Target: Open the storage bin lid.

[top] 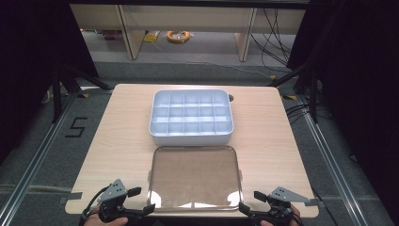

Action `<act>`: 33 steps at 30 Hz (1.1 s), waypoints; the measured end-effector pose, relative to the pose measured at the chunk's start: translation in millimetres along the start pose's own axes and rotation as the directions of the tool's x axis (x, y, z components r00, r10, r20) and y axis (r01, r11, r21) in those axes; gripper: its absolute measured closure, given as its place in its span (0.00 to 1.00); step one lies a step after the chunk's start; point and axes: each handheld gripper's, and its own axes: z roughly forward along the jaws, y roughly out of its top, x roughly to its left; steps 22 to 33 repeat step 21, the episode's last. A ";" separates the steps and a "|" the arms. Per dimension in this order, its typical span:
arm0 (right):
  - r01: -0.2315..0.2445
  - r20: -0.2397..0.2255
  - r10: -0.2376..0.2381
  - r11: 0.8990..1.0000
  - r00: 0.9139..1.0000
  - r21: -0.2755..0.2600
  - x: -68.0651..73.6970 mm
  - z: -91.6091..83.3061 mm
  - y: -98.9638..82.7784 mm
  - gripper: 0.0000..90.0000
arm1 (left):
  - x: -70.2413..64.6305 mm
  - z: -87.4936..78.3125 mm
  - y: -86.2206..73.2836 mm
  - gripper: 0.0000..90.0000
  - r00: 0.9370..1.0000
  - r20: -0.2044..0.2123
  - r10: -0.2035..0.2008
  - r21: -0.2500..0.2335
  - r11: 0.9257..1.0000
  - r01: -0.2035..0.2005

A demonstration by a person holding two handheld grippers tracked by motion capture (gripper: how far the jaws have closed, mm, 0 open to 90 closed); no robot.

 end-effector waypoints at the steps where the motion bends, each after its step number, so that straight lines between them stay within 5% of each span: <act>1: 0.010 0.000 -0.010 1.000 1.000 -0.010 -0.4 0.5 -0.8 0.20 | -0.3 0.5 -0.4 0.18 1.000 -0.004 0.000 -0.005 1.000 0.000; 4: 0.001 0.004 -0.001 1.000 1.000 -0.009 0.4 1.0 -1.3 0.21 | 0.5 0.8 -0.4 0.18 1.000 0.002 -0.002 0.003 1.000 0.002; 5: -0.038 -0.009 0.038 0.999 0.999 0.003 3.0 0.3 -1.5 0.21 | 0.2 0.6 -0.3 0.18 1.000 0.002 -0.005 0.003 1.000 0.005; 15: 0.022 0.006 -0.022 1.000 1.000 0.004 -0.2 1.3 -1.1 0.21 | 0.3 0.4 -0.1 0.18 1.000 0.003 -0.005 0.003 1.000 0.005; 33: -0.006 -0.012 0.006 1.000 1.000 0.015 0.8 1.4 -1.0 0.21 | 0.7 0.8 -0.2 0.18 1.000 0.001 -0.008 0.000 1.000 0.008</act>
